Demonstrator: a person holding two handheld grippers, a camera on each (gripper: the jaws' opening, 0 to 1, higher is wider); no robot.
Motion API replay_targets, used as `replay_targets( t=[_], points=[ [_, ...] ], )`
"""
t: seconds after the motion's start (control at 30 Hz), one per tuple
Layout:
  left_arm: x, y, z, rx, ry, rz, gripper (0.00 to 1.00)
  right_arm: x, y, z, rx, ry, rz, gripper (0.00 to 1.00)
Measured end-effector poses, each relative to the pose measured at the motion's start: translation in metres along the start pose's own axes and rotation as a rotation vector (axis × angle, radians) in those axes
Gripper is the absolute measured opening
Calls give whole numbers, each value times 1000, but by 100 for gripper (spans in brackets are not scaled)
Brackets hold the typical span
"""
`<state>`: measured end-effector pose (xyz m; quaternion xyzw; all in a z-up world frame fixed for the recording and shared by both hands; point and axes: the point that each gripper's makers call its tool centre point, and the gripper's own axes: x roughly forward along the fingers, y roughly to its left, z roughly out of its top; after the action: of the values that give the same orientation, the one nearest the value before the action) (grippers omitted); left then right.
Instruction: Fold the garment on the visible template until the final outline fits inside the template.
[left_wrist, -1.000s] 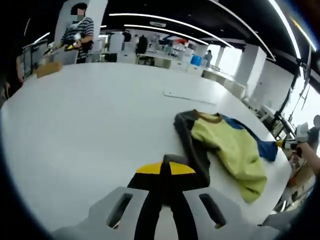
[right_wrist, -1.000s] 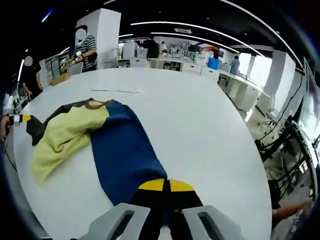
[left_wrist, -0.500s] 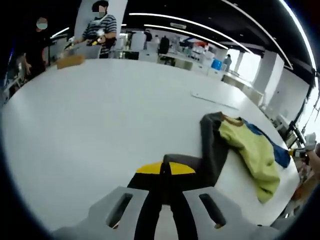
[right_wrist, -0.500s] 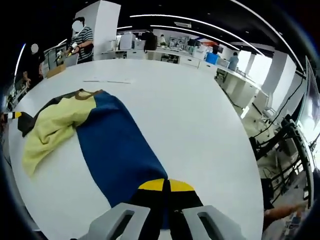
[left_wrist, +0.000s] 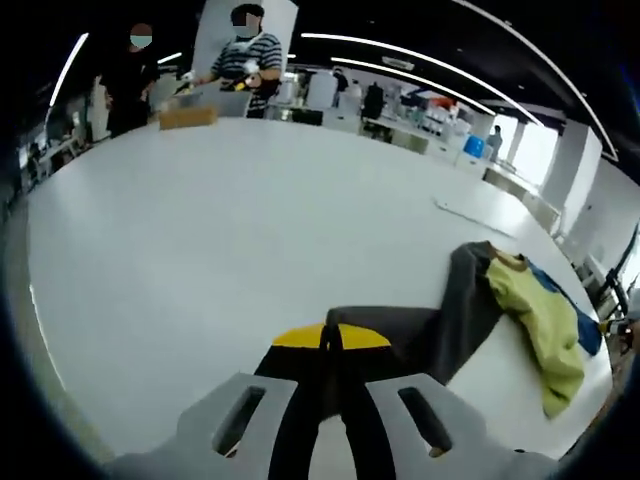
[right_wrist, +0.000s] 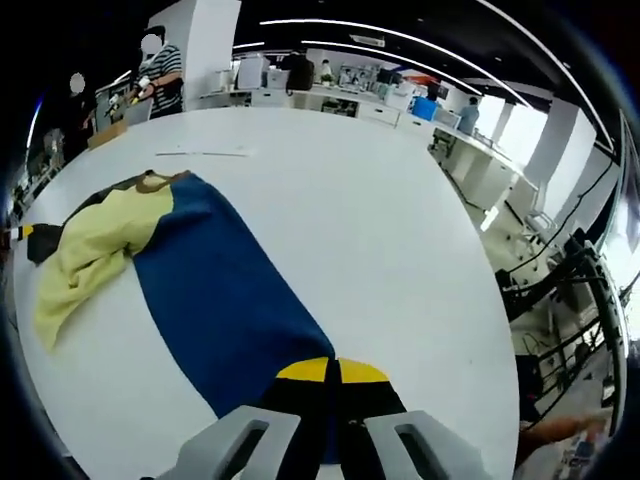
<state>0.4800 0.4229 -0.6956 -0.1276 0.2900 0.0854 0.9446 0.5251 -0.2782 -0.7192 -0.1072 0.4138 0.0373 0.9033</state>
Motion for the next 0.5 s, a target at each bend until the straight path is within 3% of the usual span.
replay_targets(
  t=[0.13, 0.23, 0.5],
  points=[
    [4, 15, 6, -38, -29, 19, 0, 4, -10, 3, -5, 6, -16, 0],
    [7, 28, 10, -120, -54, 41, 0, 8, -17, 5, 35, 12, -20, 0],
    [3, 40, 12, -212, -92, 74, 0, 13, -30, 0, 52, 41, -49, 0]
  ],
)
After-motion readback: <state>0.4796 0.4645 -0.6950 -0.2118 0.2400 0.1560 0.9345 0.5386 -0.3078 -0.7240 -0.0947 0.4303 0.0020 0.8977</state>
